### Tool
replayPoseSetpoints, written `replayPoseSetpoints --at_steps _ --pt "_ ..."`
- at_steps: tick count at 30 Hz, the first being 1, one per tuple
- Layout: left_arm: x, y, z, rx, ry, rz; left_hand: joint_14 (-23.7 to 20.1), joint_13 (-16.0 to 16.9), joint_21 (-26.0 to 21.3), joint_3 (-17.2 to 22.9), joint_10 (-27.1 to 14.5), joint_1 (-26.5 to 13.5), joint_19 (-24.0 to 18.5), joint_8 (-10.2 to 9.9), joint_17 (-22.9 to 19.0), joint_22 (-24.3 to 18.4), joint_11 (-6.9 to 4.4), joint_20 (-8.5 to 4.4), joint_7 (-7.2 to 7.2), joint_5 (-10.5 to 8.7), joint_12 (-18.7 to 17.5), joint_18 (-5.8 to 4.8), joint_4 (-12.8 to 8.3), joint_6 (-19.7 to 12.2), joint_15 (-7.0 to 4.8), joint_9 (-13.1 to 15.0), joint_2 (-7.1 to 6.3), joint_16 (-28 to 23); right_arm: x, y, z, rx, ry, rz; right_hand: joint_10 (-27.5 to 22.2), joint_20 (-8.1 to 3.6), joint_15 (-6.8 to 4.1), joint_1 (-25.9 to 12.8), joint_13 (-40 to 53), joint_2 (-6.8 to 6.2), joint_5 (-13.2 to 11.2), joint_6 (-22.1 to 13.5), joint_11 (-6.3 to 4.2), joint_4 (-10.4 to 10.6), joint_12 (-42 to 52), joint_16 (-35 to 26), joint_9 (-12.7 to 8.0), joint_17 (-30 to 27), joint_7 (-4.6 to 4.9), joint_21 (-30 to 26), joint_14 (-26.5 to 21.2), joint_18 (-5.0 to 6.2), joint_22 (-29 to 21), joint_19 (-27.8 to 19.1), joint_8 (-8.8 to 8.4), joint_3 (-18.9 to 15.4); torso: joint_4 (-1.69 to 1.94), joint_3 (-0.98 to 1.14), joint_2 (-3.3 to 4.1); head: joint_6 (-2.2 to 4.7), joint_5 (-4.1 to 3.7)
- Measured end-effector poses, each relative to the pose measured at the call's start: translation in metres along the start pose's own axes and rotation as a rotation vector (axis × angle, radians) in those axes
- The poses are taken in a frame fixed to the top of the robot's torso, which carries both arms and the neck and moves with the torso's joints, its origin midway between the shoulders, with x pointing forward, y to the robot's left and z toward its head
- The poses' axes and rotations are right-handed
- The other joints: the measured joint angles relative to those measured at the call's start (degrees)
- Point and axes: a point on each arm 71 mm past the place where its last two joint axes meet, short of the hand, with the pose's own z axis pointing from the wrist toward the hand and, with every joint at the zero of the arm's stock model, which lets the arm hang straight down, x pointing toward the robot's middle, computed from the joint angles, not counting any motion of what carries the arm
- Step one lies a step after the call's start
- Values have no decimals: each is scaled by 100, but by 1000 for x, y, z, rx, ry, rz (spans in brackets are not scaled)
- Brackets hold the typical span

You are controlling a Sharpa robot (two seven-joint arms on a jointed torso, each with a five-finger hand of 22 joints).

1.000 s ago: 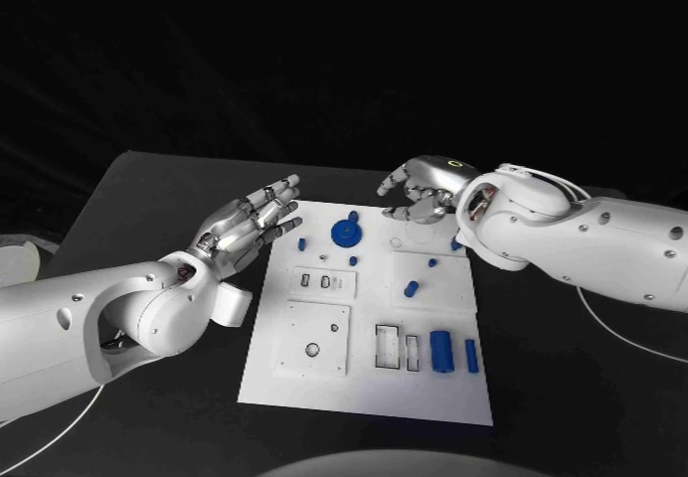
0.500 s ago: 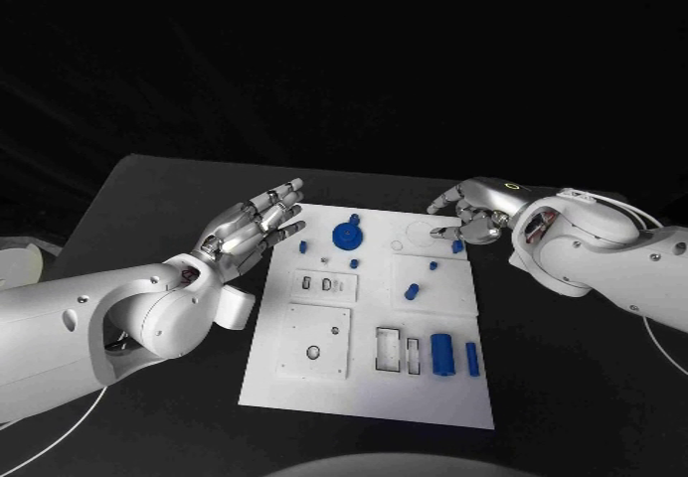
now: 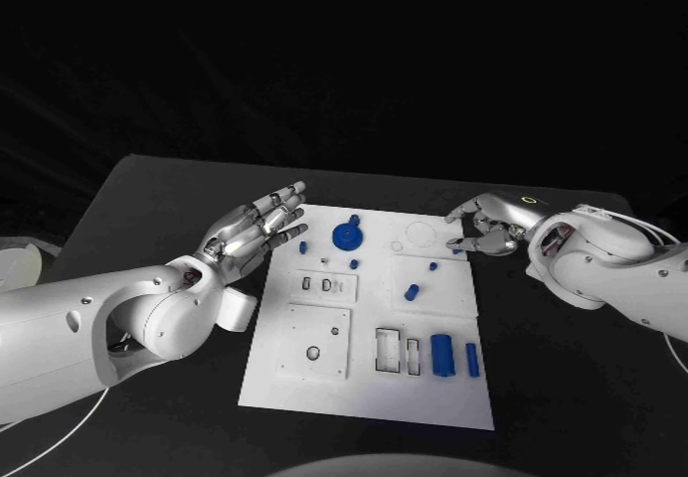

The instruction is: Assemble the parts on the task board

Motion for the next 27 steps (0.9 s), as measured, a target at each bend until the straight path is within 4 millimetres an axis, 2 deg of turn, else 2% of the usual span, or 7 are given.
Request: replayPoseSetpoints --at_steps 21,27 --pt "2 2 2 -11 12 -5 20 -1 0 0 0 0 0 0 -1 -1 0 0 0 22 0 0 0 0 20 0 0 0 13 -12 -8 16 31 -14 0 0 1 -22 -1 23 134 0 0 32 -74 -89 -1 -115 0 -139 0 0 -2 -1 0 -32 3 4 -3 -25 12" --pt "2 2 3 -13 16 -7 20 -1 0 17 0 0 0 0 -1 -1 0 0 0 22 0 0 -17 0 20 0 0 0 14 -13 -8 19 37 -15 0 0 1 9 -1 54 387 19 0 31 -96 -89 -1 -165 -19 -180 0 1 -2 -1 0 -31 -1 4 -3 -32 9"
